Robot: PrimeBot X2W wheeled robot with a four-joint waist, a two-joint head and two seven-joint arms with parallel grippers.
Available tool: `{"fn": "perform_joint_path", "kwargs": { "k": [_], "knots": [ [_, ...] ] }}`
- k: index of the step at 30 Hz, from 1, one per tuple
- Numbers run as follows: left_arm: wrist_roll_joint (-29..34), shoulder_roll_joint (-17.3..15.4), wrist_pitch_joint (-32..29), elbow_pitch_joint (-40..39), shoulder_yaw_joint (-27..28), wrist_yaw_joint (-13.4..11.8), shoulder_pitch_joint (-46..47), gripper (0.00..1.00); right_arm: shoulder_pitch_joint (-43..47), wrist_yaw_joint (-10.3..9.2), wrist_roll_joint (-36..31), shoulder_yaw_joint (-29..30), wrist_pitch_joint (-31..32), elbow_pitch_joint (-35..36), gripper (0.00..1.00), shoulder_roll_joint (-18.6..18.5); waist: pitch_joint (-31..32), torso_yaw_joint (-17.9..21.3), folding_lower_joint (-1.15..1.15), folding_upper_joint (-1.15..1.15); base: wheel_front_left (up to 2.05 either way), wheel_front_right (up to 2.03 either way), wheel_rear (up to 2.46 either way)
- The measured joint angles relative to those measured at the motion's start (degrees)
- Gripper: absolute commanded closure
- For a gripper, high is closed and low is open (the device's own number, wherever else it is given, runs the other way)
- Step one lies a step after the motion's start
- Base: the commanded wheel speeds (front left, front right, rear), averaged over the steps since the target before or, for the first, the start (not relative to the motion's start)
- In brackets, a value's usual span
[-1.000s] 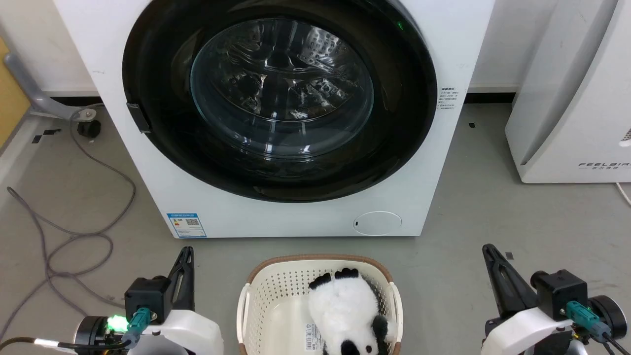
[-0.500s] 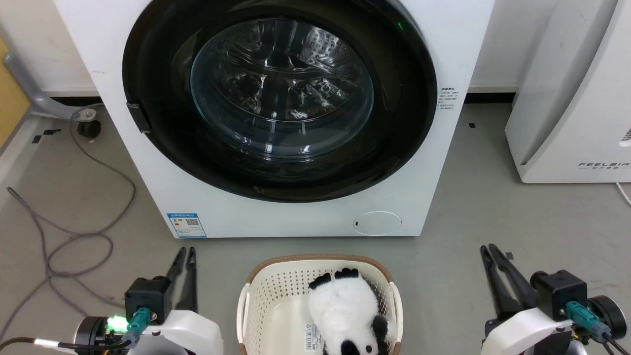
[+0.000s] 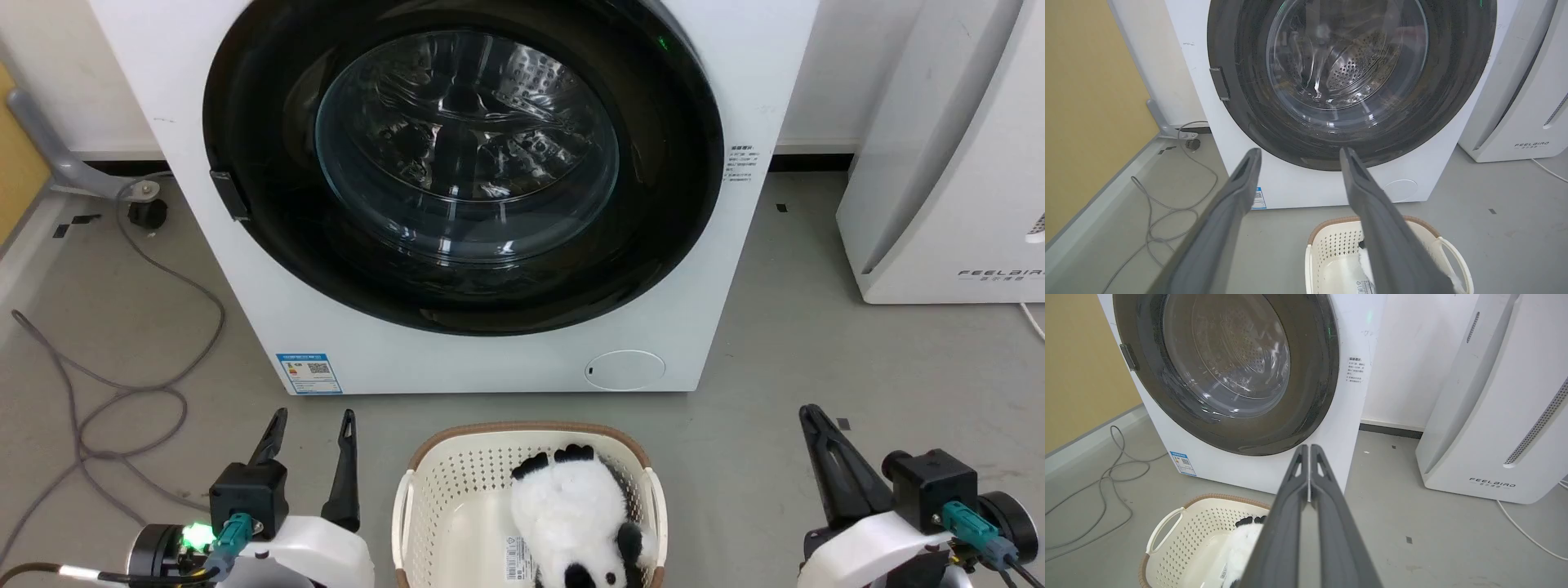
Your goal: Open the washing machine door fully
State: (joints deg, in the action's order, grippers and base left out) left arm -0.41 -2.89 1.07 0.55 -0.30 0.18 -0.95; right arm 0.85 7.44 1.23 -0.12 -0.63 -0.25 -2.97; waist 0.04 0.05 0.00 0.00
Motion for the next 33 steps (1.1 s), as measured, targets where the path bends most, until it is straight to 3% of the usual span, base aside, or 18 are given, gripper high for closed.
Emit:
{"fn": "perform_joint_path", "kwargs": {
  "k": [18, 28, 33],
  "knots": [
    [-1.8, 0.0, 2.1, 0.8, -0.8, 0.5, 0.0, 0.00, -0.1, 0.00, 10.0, 1.1, -2.6, -3.0, 1.00, 0.0, -0.5, 0.1, 0.00, 0.00, 0.00, 0.00, 0.00],
    [-2.9, 0.0, 3.1, 1.2, -1.0, 0.5, 0.0, 0.00, -3.8, 0.00, 22.6, 2.3, -3.6, -6.6, 1.00, 0.0, -1.7, 0.1, 0.00, 0.00, 0.00, 0.00, 0.00],
    [-3.3, 0.0, 3.9, 1.4, -1.3, 0.6, 0.2, 0.00, -7.1, -0.01, 32.9, 2.8, -4.5, -8.7, 1.00, 0.0, -2.3, 0.1, 0.00, 0.00, 0.00, 0.00, 0.00]
  ]
}}
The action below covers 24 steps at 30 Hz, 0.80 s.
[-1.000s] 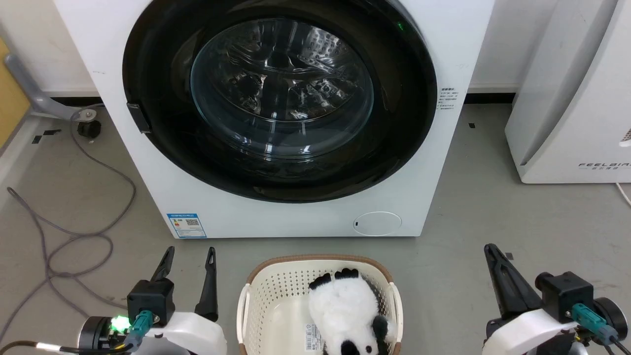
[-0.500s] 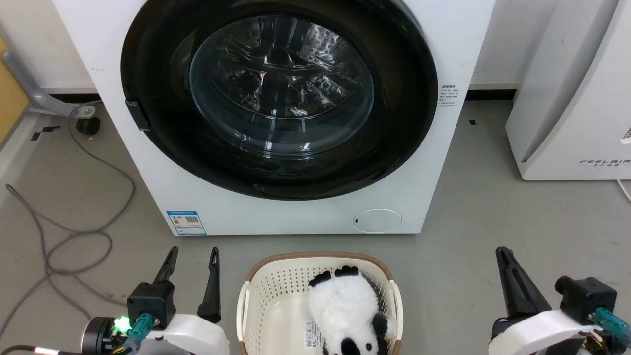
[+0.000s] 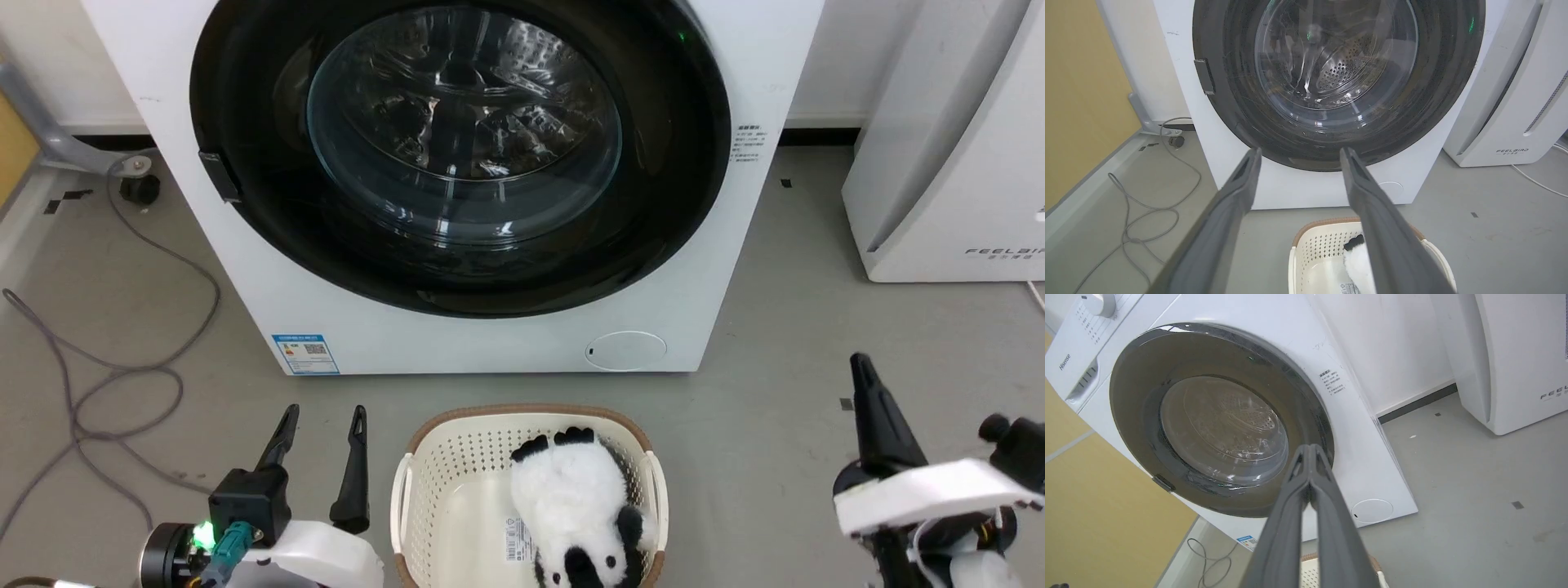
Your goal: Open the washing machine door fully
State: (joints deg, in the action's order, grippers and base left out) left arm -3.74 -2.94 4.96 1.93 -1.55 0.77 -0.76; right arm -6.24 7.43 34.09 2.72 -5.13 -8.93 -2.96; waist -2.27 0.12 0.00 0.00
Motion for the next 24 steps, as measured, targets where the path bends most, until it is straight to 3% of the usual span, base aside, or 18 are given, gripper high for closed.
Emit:
{"fn": "perform_joint_path", "kwargs": {
  "k": [9, 24],
  "knots": [
    [-0.5, -0.2, 1.2, -0.2, -0.1, 0.4, 1.0, 0.00, -9.4, 0.00, 12.1, 1.2, -0.5, -6.2, 1.00, -1.0, -1.9, 0.0, 0.00, 0.00, 0.00, 0.00, 0.00],
    [-1.6, -1.2, 2.8, -1.7, -0.9, 1.4, 3.2, 0.00, -31.7, 0.00, 31.8, -0.8, -0.5, -22.9, 1.00, -8.5, -5.9, -1.1, 0.00, 0.00, 0.00, 0.00, 0.00]
  ]
}}
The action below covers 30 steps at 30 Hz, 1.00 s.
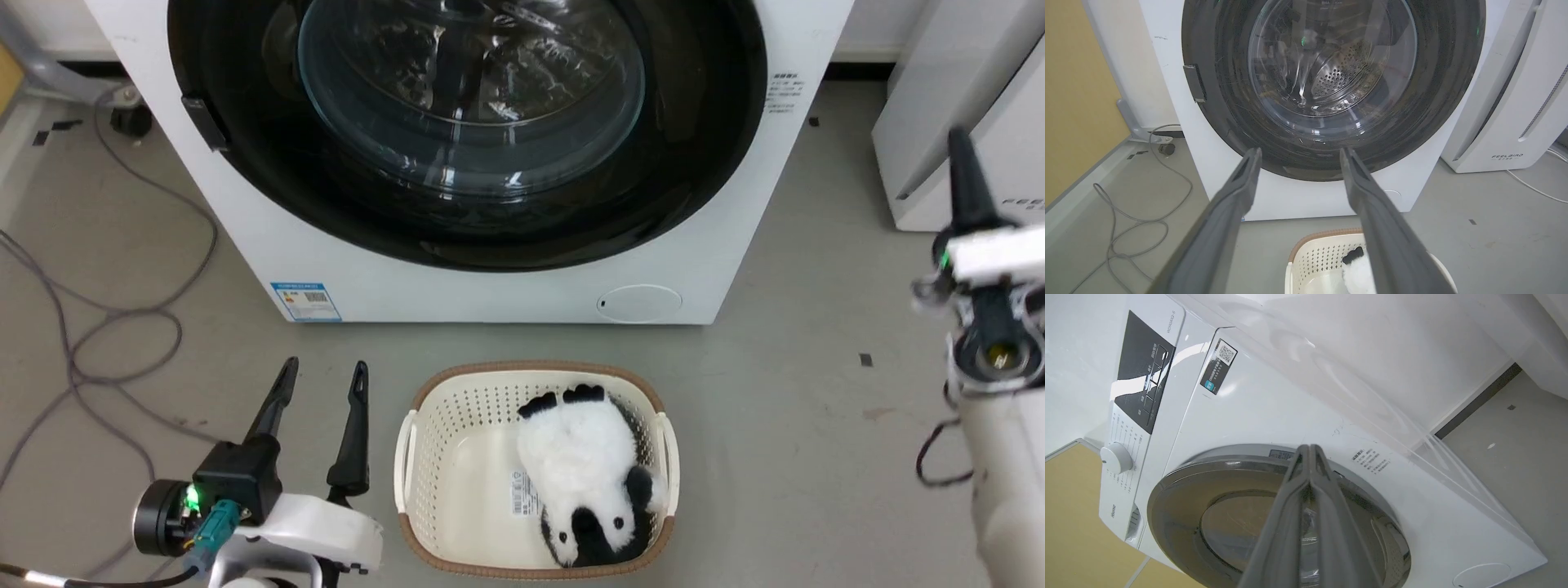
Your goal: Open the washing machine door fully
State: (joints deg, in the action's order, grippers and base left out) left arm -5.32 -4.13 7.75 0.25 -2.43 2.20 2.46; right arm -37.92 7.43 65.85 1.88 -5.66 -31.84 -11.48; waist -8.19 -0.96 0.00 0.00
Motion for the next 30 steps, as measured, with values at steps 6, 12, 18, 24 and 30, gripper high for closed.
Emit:
{"fn": "perform_joint_path", "kwargs": {
  "k": [6, 12, 18, 24, 30],
  "knots": [
    [-0.6, -0.3, 0.9, -0.7, -0.1, 0.3, 1.3, 0.00, -10.7, 0.00, 4.7, -3.8, 1.2, -6.9, 1.00, -2.9, -2.4, -0.5, 0.00, 0.00, 0.00, 0.00, 0.00],
    [-1.1, -0.5, 1.5, -1.5, 0.0, 0.5, 2.4, 0.00, -21.7, 0.00, 6.8, -9.8, 5.2, -13.8, 1.00, -4.2, -5.0, -0.6, -0.01, 0.00, 0.00, 0.00, 0.00],
    [-1.4, -0.6, 2.2, -1.7, 0.0, 1.0, 3.1, 0.00, -29.7, 0.00, 7.5, -16.9, 11.5, -18.5, 1.00, -4.4, -6.9, -0.5, 0.00, 0.00, 0.00, 0.00, 0.00],
    [-1.9, -0.6, 2.9, -1.8, 0.1, 1.1, 3.8, 0.00, -35.5, 0.00, 10.4, -21.6, 16.6, -22.1, 1.00, -5.0, -8.5, -0.6, 0.00, 0.00, 0.00, 0.00, 0.00],
    [-2.0, -0.6, 3.5, -2.1, 0.2, 1.6, 4.9, 0.00, -40.3, 0.00, 12.8, -26.8, 20.4, -25.7, 1.00, -5.4, -10.3, -0.9, 0.00, 0.00, 0.00, 0.00, 0.00]
  ]
}}
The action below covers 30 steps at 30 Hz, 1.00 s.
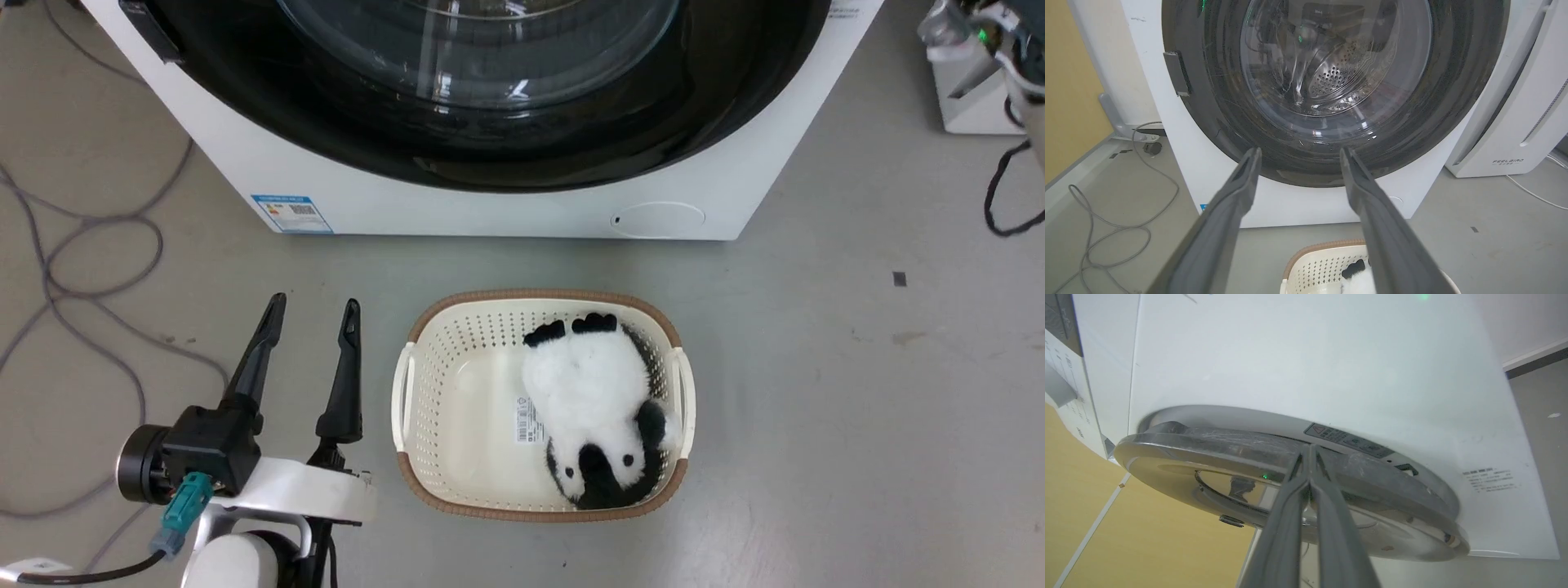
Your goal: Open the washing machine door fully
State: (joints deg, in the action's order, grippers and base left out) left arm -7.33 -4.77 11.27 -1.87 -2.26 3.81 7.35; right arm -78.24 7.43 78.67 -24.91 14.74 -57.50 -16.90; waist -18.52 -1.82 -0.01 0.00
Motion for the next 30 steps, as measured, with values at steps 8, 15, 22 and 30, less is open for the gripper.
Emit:
{"fn": "perform_joint_path", "kwargs": {
  "k": [8, 15, 22, 30],
  "knots": [
    [-0.5, 0.0, 1.0, -0.4, 0.1, 0.6, 1.0, 0.00, -7.8, 0.00, 4.5, -5.5, 3.4, -4.6, 1.00, -0.1, -2.5, -0.3, 0.00, 0.00, 0.00, 0.00, 0.00],
    [-1.0, 0.2, 1.9, -0.4, 0.2, 1.4, 2.1, 0.00, -13.9, 0.00, 7.5, -11.3, 9.1, -8.8, 1.00, 0.1, -4.7, -0.5, 0.00, 0.00, 0.00, 0.00, 0.00],
    [-1.5, 0.4, 2.7, -0.4, 0.2, 1.8, 3.0, 0.00, -20.1, -0.01, 11.7, -15.7, 16.5, -12.9, 1.00, 1.0, -6.3, -0.7, 0.00, 0.00, 0.00, 0.00, 0.00],
    [-1.9, 0.5, 3.4, 0.0, 0.2, 2.4, 3.5, 0.00, -23.9, -0.01, 15.8, -18.7, 23.5, -16.3, 1.00, 1.4, -6.5, -0.9, 0.00, 0.00, 0.00, 0.00, 0.00]
  ]
}}
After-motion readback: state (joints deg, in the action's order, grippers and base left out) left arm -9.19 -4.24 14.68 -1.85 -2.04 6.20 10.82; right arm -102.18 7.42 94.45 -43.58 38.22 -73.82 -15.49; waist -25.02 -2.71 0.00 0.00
